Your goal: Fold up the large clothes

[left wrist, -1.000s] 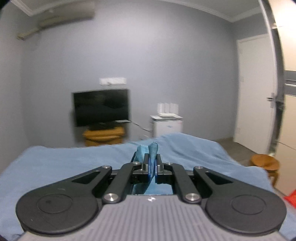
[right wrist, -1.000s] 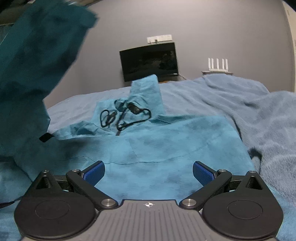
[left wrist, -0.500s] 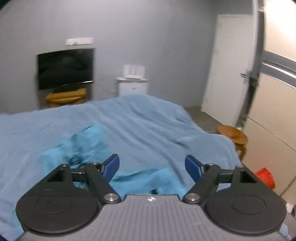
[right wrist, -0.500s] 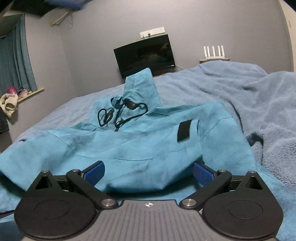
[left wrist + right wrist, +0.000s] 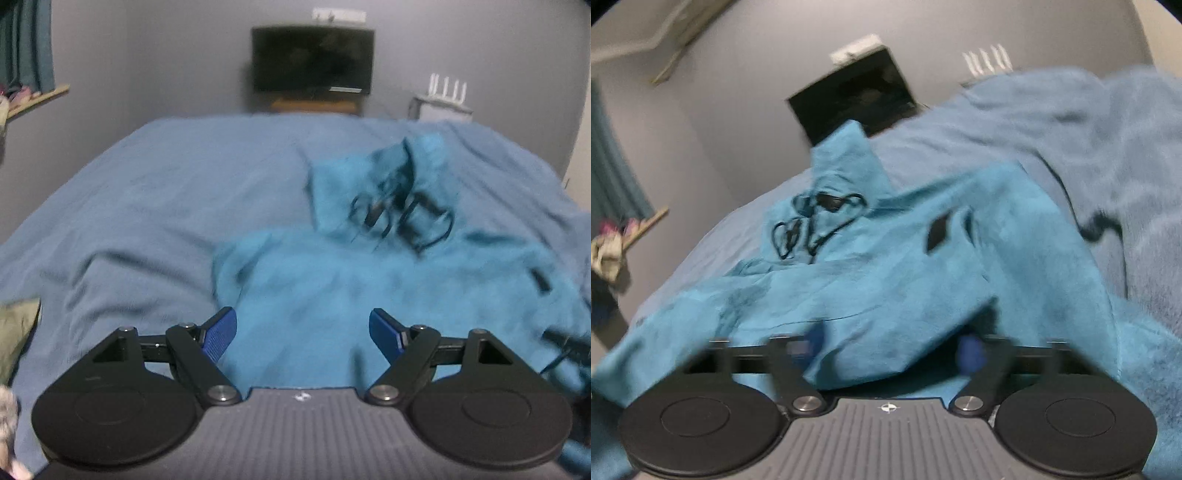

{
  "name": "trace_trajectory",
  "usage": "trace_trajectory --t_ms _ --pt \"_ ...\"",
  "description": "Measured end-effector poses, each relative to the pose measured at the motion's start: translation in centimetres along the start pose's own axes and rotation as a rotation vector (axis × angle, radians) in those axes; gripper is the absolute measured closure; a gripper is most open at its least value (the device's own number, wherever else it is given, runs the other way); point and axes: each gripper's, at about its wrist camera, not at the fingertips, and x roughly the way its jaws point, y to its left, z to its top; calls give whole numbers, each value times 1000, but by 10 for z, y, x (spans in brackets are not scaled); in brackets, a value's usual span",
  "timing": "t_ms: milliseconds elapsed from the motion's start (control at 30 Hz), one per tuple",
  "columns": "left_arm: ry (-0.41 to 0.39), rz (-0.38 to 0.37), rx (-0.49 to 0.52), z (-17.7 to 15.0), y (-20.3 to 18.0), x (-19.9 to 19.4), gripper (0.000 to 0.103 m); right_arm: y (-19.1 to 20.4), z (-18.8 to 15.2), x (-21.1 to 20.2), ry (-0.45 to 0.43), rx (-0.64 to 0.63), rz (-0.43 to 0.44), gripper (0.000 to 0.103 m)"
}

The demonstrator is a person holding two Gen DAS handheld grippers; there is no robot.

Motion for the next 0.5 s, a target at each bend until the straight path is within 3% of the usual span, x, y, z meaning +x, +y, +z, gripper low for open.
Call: trace_trajectory --t_ms 33,100,267,333,400,500 --pt "12 2 -1 -8 3 4 25 -7 1 2 6 43 0 81" --pt "23 13 2 -26 5 13 25 -19 4 -1 -22 117 -5 92" --pt "48 66 59 -60 0 29 25 -14 15 -32 -204 49 -109 96" --pt "41 102 93 -64 -8 29 25 -15 15 -28 -183 37 -167 95" --pt "51 119 111 -65 -13 34 25 -21 12 -11 -94 47 -208 95" --pt "73 128 102 -63 -13 43 25 -15 11 -4 -85 7 -225 94"
